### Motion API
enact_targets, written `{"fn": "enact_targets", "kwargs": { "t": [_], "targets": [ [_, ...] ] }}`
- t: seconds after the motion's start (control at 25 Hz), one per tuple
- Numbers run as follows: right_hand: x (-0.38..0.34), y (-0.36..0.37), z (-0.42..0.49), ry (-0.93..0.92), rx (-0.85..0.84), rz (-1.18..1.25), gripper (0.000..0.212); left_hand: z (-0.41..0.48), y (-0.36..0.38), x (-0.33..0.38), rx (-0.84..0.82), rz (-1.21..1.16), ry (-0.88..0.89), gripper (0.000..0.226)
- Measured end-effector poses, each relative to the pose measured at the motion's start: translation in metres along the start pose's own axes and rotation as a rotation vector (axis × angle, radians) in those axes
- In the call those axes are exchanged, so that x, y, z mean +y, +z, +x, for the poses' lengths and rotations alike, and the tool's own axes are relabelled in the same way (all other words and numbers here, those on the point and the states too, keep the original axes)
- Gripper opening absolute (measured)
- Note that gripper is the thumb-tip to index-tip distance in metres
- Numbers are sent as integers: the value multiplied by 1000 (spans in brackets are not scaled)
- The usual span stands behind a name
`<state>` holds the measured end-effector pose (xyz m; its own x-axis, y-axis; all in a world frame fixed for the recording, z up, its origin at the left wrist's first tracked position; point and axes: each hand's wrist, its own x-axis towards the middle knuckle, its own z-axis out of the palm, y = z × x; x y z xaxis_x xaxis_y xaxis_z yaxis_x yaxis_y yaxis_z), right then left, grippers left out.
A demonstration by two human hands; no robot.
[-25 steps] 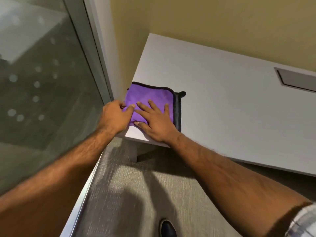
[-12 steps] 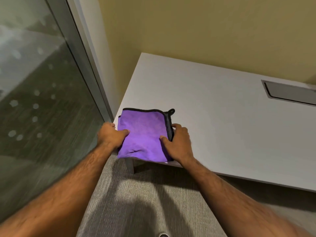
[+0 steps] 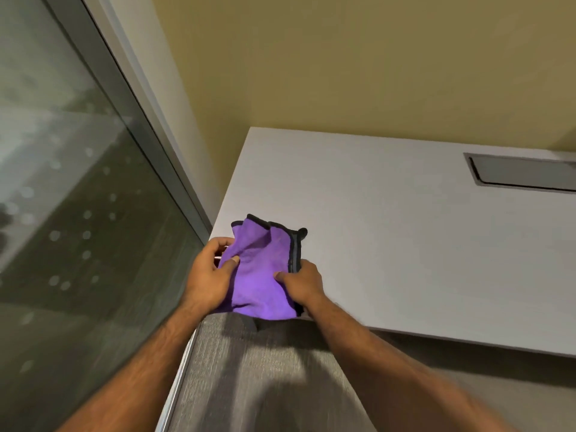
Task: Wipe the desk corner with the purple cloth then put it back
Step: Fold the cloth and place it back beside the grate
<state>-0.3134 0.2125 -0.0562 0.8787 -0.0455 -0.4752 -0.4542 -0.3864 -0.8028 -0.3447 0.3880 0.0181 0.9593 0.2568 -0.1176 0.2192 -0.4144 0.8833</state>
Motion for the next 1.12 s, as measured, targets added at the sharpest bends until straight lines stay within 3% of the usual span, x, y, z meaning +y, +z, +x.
{"fn": "enact_targets", "kwargs": {
  "t": [0.08,0.24,0.4,0.6,0.72,0.92,1.0,1.12],
  "targets": [
    [1,-8,-10,-26,-36,147,33,-8,-5,26,-35,-3,71,21],
    [-8,-35,-35,-12,-180,539,19,-14,-20,85,-139,-43,172,23],
    [-36,-67,-52,-14,-296,814,41,-18,-34,137,-265,-100,246,34],
    [-70,-107,-48,-118,-248,789,49,1,-36,167,-342,-268,232,27],
    [-88,-134,-44,-67,-297,968,51,19,-24,198,-497,-275,283,22],
    [-92,-174,-40,-43,-380,1194,75,54,14,246,-695,-225,380,21],
    [-81,-193,-36,-29,-366,1221,70,67,33,255,-746,-211,373,19],
    [-68,-229,-19,-12,-206,1254,52,86,68,266,-744,-203,347,18]
  ]
}}
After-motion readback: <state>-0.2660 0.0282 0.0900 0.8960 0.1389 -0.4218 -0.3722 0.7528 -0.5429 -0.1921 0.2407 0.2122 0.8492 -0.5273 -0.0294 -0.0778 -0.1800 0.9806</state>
